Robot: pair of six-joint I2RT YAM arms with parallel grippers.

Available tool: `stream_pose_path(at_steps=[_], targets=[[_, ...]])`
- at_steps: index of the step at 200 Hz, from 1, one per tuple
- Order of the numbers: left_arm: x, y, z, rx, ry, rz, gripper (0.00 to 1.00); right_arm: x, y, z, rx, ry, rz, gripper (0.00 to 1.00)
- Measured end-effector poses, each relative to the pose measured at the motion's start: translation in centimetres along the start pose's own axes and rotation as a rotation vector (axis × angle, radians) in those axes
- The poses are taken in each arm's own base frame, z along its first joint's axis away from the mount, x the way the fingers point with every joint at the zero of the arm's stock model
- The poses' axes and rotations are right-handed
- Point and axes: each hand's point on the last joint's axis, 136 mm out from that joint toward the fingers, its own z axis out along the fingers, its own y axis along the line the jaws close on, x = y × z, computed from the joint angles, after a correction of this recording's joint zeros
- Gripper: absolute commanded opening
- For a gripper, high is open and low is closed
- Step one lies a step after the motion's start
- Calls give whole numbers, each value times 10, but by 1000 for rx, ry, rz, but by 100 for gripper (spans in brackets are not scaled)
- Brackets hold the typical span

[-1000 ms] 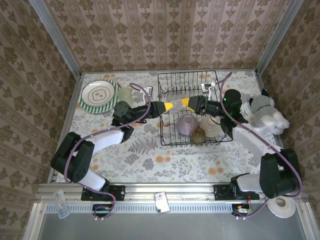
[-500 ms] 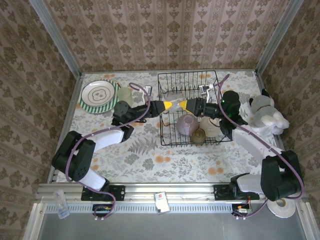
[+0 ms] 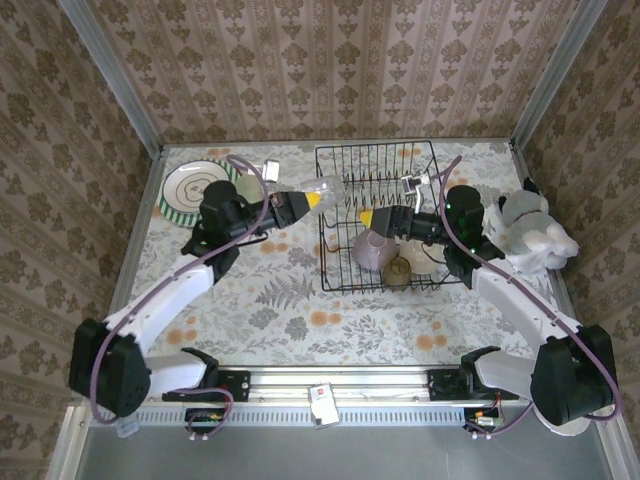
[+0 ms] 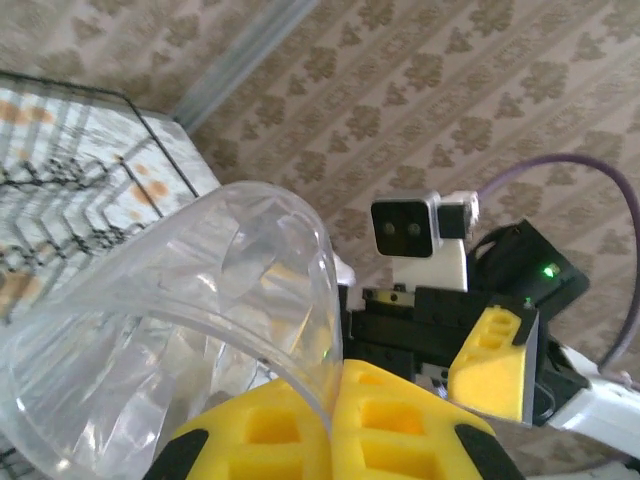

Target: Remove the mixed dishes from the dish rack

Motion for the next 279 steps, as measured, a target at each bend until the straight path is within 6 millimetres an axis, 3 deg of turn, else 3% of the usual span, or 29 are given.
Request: stream_pose_path(at_steps=[17, 39, 108, 156, 209, 279], targets=[[-8, -3, -13, -106, 5, 66, 0, 5, -2, 2, 15, 12, -11, 100], [-11, 6, -29, -267, 43, 125, 0, 10, -5, 4, 31, 26, -16, 100], [21, 70, -87, -766, 347, 199, 0, 16, -12, 6, 69, 38, -26, 100], [28, 112, -121, -1014, 526, 212, 0, 21, -15, 9, 85, 51, -32, 100], [42, 166, -139, -1178, 689, 163, 0, 26, -17, 11, 96, 65, -29, 100], [49, 223, -139, -1277, 786, 100, 0, 28, -17, 12, 101, 76, -35, 100]])
